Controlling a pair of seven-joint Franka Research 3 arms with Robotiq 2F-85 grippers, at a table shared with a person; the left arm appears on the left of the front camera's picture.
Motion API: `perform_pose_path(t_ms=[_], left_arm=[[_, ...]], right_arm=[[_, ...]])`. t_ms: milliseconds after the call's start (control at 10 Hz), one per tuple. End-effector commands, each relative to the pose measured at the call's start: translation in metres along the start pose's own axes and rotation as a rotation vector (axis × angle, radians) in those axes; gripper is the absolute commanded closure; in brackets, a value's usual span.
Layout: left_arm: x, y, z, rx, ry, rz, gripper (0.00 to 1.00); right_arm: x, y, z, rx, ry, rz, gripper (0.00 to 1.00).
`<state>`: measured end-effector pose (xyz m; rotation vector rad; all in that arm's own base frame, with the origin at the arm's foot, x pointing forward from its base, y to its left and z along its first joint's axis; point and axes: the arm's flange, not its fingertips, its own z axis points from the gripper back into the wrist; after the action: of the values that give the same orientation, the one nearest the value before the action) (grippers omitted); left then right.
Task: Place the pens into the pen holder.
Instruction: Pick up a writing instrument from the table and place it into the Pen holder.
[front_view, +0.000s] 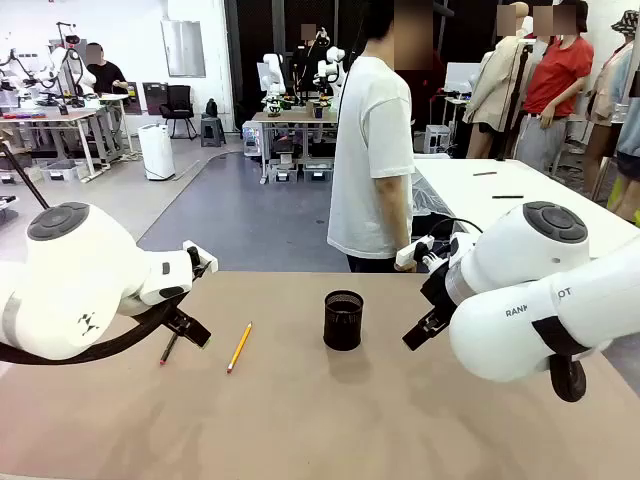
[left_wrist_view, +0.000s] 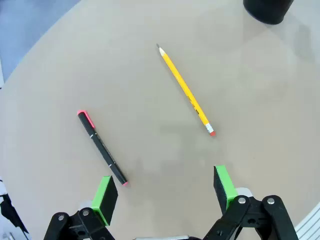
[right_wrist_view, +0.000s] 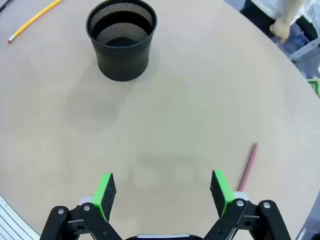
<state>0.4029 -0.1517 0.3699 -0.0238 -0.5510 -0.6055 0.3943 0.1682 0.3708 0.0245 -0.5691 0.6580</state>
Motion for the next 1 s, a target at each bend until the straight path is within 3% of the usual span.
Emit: perform_pose_path(t_ms=[0, 900], left_arm=[[0.0000, 0.0000, 0.0001, 0.000, 0.000, 0.000, 0.00], [0.0000, 0.0000, 0.0001, 0.000, 0.000, 0.000, 0.00]], right_arm=[[0.0001, 0.0000, 0.0001, 0.000, 0.000, 0.000, 0.00], [0.0001, 0.0000, 0.0001, 0.000, 0.000, 0.000, 0.00]])
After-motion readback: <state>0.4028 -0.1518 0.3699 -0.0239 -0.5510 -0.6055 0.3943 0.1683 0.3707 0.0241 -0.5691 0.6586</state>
